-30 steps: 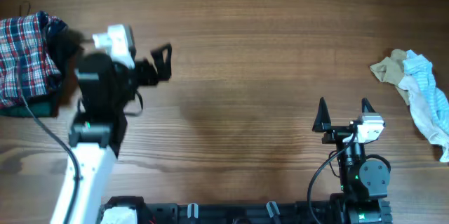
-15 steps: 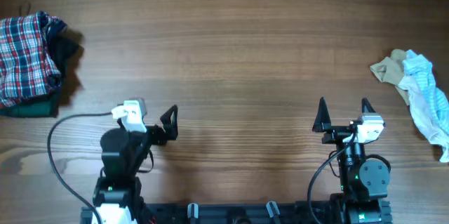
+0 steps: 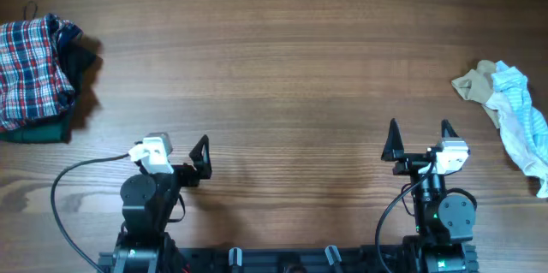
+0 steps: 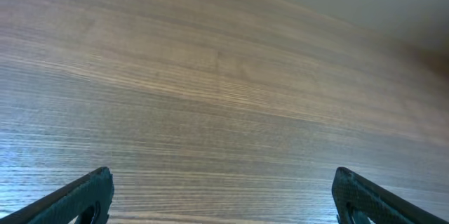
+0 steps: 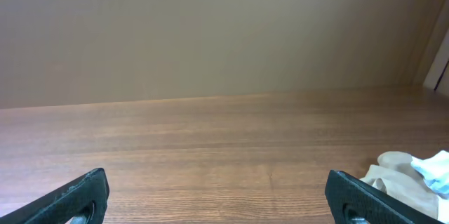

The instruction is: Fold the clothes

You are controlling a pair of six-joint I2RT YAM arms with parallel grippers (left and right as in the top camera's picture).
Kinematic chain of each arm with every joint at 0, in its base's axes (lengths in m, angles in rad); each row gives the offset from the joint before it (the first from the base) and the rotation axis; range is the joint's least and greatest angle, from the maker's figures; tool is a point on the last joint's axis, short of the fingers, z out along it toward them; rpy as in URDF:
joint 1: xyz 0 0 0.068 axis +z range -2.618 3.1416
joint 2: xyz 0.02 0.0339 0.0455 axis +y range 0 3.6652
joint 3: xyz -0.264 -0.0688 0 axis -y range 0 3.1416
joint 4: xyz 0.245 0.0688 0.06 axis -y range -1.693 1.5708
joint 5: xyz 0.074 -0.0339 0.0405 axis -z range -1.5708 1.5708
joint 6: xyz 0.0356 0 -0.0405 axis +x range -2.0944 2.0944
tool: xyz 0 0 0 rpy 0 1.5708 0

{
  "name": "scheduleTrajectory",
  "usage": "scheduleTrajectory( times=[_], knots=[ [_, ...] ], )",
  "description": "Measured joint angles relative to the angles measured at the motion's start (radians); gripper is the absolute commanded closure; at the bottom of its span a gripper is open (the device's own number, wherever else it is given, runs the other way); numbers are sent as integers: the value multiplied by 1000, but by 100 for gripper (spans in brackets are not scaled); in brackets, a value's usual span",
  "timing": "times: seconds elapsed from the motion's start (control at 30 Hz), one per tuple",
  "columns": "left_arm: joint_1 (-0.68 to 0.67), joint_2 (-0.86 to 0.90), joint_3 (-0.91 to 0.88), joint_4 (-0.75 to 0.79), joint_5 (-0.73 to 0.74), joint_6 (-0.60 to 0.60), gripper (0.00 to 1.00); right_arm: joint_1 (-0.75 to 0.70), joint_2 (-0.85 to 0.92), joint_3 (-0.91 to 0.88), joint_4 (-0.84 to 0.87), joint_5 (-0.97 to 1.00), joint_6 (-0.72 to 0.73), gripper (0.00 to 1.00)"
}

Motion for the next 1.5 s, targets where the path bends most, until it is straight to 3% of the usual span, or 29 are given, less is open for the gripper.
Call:
scheduleTrajectory(
  times=[0.53,1.33,1.5],
  knots=[
    [1,-301,0,-11,-100,0,0,0,0,0,0,0,0,0],
    [-1,-306,0,-11,-104,0,0,0,0,0,0,0,0,0],
    [-111,-306,0,-11,-106,0,0,0,0,0,0,0,0,0]
  ],
)
